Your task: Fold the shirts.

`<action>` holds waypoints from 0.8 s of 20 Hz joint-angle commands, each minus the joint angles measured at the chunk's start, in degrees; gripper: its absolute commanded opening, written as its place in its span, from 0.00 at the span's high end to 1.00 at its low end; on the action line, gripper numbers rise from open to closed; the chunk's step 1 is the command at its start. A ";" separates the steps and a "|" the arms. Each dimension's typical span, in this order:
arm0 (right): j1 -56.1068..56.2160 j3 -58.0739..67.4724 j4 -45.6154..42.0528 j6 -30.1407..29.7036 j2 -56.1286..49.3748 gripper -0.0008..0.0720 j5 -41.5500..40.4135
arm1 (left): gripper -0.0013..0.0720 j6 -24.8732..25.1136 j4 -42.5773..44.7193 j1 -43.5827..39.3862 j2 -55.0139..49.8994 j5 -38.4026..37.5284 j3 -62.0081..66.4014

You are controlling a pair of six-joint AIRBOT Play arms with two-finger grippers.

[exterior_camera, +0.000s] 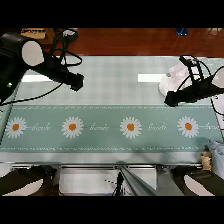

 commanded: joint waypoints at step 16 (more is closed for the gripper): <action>0.07 0.04 0.11 0.04 -0.20 0.16 -3.41 | 0.06 1.07 0.02 0.09 -0.17 2.64 0.07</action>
